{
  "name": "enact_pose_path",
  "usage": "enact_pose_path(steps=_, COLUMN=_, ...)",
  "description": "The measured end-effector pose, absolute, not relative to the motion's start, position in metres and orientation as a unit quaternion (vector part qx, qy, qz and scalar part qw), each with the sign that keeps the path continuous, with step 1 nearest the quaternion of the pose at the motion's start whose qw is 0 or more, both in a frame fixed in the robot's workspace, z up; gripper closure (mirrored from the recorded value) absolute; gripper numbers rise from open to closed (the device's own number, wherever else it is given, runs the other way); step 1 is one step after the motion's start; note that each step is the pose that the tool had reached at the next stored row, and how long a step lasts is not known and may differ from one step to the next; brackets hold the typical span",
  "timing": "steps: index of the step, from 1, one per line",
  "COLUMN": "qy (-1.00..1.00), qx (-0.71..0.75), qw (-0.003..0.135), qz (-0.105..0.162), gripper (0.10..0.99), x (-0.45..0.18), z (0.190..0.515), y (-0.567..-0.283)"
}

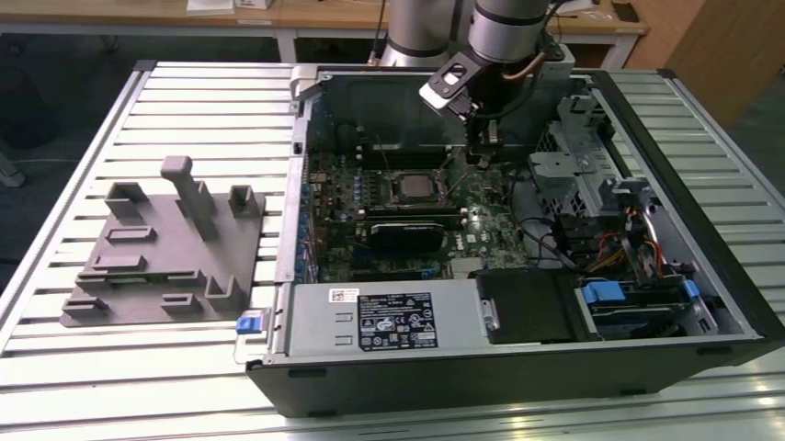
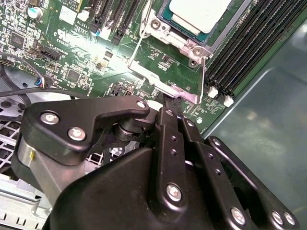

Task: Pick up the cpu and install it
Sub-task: 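Close the cpu cover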

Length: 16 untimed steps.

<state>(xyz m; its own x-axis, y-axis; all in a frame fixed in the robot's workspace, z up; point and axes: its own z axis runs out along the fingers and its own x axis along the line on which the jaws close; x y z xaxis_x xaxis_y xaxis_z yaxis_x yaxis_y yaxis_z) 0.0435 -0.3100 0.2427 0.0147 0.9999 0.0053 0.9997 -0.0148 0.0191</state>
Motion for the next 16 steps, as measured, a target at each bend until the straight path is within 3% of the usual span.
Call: enact_pose_path(steps=16, qy=0.702, qx=0.712, qw=0.005, qz=0.009, gripper=0.980, x=0.0384, z=0.2426, y=-0.3100)
